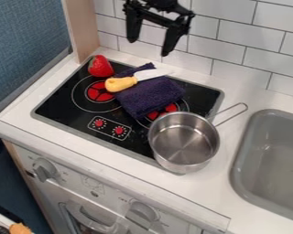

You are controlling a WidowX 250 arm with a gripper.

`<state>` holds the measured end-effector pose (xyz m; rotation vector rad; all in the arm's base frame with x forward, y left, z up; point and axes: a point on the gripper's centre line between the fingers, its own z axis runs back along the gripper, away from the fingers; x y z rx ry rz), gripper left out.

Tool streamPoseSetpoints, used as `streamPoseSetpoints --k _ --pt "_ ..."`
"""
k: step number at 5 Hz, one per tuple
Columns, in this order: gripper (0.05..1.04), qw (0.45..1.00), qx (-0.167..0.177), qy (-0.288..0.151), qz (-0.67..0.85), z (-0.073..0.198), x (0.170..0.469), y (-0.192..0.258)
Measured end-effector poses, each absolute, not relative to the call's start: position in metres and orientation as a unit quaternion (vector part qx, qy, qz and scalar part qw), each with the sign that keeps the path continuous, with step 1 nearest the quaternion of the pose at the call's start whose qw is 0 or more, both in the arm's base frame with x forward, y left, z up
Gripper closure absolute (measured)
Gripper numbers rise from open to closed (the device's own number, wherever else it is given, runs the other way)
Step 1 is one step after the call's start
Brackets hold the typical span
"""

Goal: Put the red strawberry on the left burner

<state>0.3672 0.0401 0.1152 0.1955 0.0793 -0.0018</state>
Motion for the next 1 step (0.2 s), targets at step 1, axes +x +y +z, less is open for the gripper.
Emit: streamPoseSetpoints --k 1 --pt "0.083 0.996 0.08 0.027 -0.002 0.1194 0.3613 0.0502"
